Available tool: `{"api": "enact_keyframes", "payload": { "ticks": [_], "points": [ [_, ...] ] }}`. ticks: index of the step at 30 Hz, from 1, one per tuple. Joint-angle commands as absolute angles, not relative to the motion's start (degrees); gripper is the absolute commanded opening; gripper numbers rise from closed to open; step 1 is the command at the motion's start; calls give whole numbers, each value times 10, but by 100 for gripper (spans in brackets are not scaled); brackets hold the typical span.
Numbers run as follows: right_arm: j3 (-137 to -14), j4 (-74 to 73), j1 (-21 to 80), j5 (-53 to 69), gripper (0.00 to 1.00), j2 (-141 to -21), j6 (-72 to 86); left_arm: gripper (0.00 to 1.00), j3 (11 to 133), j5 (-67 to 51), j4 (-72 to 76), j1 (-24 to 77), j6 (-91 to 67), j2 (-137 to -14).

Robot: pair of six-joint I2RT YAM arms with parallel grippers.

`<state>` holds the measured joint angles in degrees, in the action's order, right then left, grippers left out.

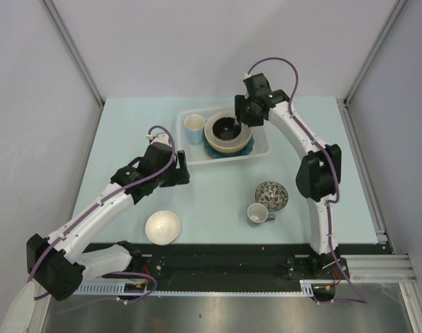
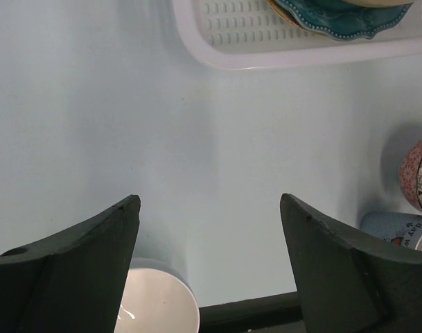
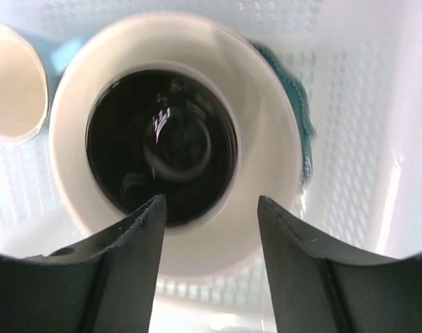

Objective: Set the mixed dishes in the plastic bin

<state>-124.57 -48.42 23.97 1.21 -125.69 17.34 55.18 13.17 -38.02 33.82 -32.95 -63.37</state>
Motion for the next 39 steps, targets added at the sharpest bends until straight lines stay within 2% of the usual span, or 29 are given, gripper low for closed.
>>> {"api": "enact_keyframes", "payload": {
  "ticks": [1,6,11,16,23,28,31,32,34,35,37,39],
  "points": [
    [-1150,-475,229,-24,63,-1047,164,86,555,118,-354,335,-324,-632],
    [-893,-464,185,-45,67,-877,169,83,536,79,-316,336,-316,-621],
    [-746,-494,139,-42,69,-773,198,82,529,48,-287,337,-320,-636],
    [-663,-493,130,-18,69,-773,232,81,533,17,-258,344,-317,-657],
    [-557,-420,126,27,68,-799,283,82,535,10,-254,350,-321,-665],
    [-521,-388,132,40,65,-822,297,82,522,5,-252,352,-321,-669],
    [-511,-376,139,34,56,-828,296,82,517,-11,-245,354,-321,-669],
    [-508,-373,141,31,47,-828,296,82,516,-13,-243,355,-322,-669],
    [-505,-370,144,19,35,-830,299,82,512,-16,-237,357,-322,-669],
    [-505,-369,148,15,20,-831,300,82,512,-15,-236,358,-322,-671],
    [-508,-367,153,4,0,-829,304,82,513,-10,-238,359,-323,-673],
    [-512,-369,169,-17,0,-813,306,83,514,-8,-240,359,-323,-674]
  ]
}}
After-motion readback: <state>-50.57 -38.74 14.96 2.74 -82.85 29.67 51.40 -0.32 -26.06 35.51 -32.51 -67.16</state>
